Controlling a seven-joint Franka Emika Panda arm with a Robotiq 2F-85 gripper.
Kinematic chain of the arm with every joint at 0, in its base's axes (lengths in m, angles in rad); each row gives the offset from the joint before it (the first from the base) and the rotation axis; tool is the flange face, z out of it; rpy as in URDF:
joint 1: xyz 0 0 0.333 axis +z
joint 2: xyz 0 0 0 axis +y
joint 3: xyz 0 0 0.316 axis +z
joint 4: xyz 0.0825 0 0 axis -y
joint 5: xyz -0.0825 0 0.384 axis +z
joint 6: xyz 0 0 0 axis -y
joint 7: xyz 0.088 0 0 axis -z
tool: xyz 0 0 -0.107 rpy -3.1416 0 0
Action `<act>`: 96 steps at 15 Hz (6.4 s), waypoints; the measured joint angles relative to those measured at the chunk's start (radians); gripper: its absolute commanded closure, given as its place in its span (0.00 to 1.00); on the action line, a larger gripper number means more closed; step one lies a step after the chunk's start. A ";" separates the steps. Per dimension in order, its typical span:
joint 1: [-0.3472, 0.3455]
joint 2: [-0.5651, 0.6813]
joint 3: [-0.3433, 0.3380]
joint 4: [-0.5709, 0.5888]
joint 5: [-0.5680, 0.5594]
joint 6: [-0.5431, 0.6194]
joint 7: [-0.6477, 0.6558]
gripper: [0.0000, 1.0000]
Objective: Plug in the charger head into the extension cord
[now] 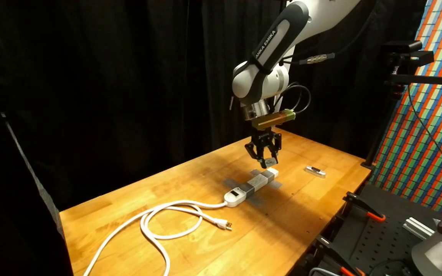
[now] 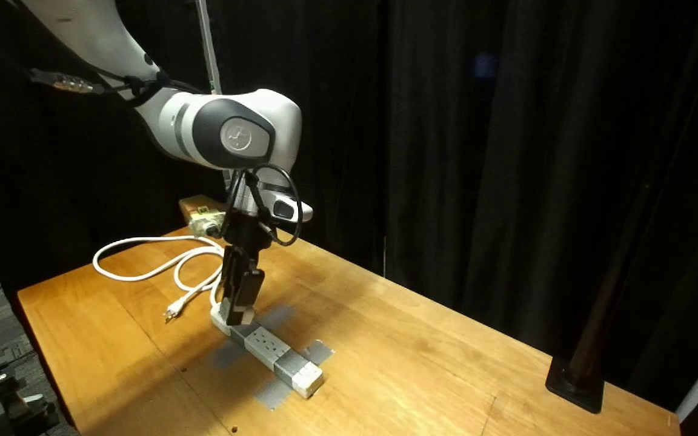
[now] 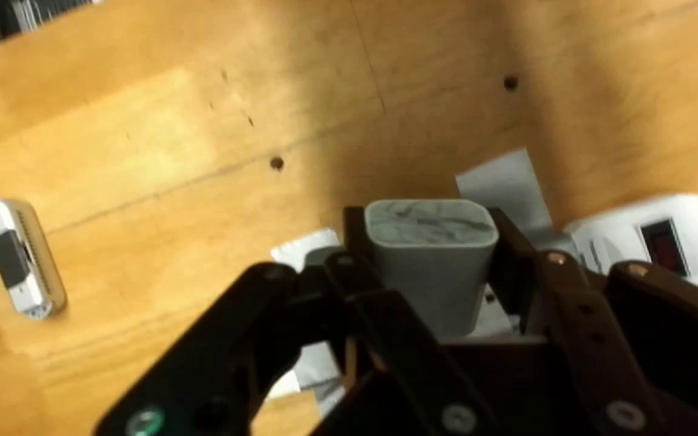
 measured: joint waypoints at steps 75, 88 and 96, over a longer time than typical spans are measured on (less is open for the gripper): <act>-0.157 0.389 0.125 0.369 0.144 -0.317 -0.102 0.77; -0.167 0.458 0.126 0.478 0.143 -0.357 -0.107 0.77; -0.174 0.471 0.127 0.528 0.156 -0.429 -0.109 0.77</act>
